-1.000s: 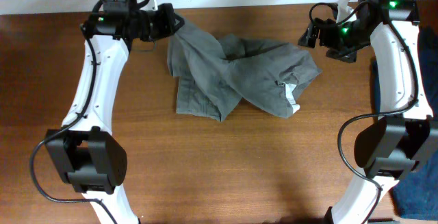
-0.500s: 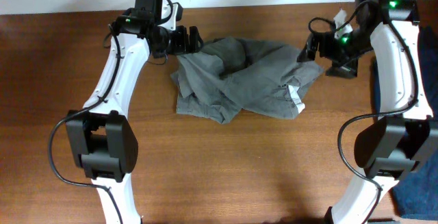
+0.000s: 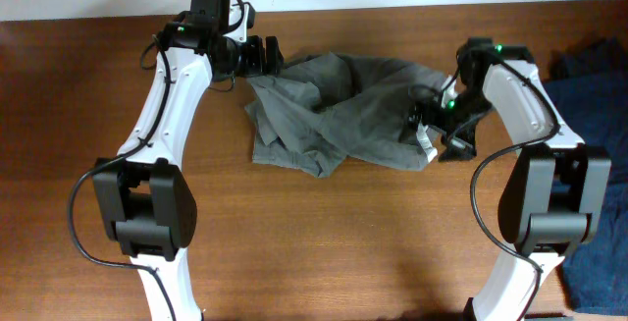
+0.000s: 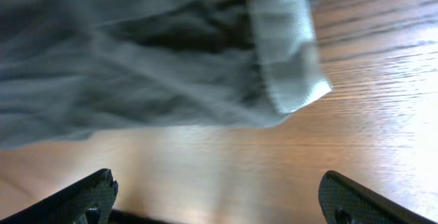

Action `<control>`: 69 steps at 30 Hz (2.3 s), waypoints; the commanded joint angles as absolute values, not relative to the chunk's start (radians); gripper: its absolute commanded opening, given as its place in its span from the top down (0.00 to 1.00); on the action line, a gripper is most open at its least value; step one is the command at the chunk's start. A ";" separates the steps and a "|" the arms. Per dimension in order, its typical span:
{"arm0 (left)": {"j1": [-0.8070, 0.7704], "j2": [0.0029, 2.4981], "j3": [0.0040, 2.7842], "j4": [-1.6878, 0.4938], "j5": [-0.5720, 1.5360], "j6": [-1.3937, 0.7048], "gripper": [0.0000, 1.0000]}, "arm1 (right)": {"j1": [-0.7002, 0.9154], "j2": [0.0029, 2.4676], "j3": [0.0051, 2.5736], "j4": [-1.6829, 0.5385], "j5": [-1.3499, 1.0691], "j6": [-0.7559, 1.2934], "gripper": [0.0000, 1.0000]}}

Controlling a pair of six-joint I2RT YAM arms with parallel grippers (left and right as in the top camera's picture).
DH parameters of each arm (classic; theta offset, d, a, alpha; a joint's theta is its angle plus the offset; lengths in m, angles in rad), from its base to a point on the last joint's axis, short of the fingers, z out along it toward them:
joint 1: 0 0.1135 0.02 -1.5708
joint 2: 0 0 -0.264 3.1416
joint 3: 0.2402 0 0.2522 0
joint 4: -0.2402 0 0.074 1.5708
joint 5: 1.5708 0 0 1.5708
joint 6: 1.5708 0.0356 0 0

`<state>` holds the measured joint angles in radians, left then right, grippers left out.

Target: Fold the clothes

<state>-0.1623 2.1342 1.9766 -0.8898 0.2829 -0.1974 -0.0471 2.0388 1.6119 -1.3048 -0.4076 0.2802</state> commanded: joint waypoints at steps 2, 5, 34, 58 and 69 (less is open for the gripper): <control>-0.159 2.131 1.987 -0.873 0.263 -0.177 0.01 | -0.073 2.020 1.529 -1.252 -0.298 0.289 0.01; -0.159 2.131 1.987 -0.862 0.263 -0.177 0.01 | -0.072 2.020 1.497 -1.200 -0.307 0.271 0.01; -0.159 2.131 1.987 -0.850 0.265 -0.177 0.01 | -0.161 2.009 1.477 -1.016 -0.278 0.331 0.96; -0.159 2.131 1.987 -0.854 0.265 -0.177 0.01 | -0.303 1.990 1.966 -1.374 0.164 0.316 0.01; -0.102 2.131 1.991 -0.849 0.182 -0.355 0.01 | -0.102 1.972 1.997 -1.382 -0.249 -0.029 0.01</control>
<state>-0.1532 2.1342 1.9766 -0.8486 0.2527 -0.2298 -0.1947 2.0018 1.9732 -1.3762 -0.0799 0.1261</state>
